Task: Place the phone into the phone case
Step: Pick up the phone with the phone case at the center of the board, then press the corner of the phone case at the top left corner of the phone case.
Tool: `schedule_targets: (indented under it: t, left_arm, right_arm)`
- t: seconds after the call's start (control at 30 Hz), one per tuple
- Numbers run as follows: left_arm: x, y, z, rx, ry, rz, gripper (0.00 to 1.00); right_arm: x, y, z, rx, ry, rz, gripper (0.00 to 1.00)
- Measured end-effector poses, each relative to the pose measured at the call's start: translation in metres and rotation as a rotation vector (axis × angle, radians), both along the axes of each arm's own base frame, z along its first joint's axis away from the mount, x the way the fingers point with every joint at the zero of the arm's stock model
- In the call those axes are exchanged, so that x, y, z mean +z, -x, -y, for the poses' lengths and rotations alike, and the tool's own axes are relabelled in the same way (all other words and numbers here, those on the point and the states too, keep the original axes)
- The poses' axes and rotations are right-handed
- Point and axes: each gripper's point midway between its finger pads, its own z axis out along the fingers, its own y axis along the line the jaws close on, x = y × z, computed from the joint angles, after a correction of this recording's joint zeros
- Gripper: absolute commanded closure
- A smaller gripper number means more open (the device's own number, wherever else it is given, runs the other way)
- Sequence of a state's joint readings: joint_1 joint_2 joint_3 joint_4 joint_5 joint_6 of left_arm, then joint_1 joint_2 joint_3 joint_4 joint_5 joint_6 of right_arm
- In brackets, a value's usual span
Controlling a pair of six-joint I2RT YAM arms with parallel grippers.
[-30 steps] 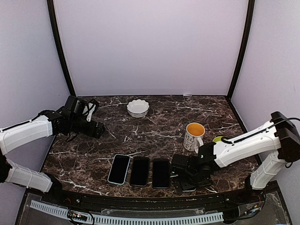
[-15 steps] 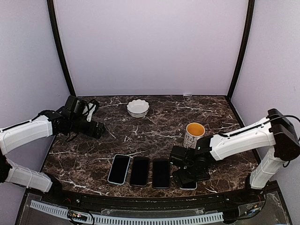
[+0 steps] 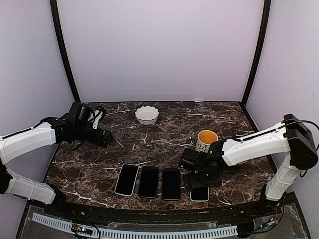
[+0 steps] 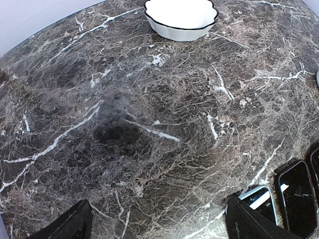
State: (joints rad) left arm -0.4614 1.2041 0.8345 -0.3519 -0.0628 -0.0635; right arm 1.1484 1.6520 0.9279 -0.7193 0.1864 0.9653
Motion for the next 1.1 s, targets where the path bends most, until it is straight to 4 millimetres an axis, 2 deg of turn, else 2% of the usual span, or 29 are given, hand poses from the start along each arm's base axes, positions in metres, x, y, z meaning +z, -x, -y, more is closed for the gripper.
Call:
schedule_targets:
  t: [0.13,0.4,0.53,0.67,0.73,0.8,0.93,1.1]
  left_arm:
    - [0.0,0.0,0.0,-0.001,0.001,0.0,0.05]
    - [0.0,0.0,0.0,-0.002,0.002,0.001,0.09]
    - [0.002,0.002,0.003,-0.015,0.019,0.005,0.17]
    - [0.01,0.009,0.019,-0.08,0.079,0.016,0.21]
    - [0.019,0.018,0.04,-0.147,0.103,0.042,0.22]
    - [0.033,0.038,0.077,-0.261,0.153,0.079,0.22]
    - [0.062,0.081,0.146,-0.42,0.322,0.114,0.2]
    - [0.089,0.129,0.214,-0.557,0.481,0.143,0.14]
  right_arm:
    - [0.0,-0.002,-0.005,0.004,0.003,-0.005,0.09]
    - [0.001,-0.001,-0.011,0.007,-0.012,0.001,0.44]
    - [0.002,0.001,-0.014,0.047,-0.008,0.017,0.5]
    - [0.014,0.005,-0.022,0.128,-0.031,0.073,0.57]
    - [0.03,0.001,-0.033,0.172,-0.081,0.142,0.59]
    - [0.046,-0.001,-0.044,0.207,-0.136,0.209,0.6]
    - [0.095,-0.014,-0.064,0.266,-0.283,0.409,0.62]
    - [0.154,-0.026,-0.083,0.302,-0.403,0.642,0.63]
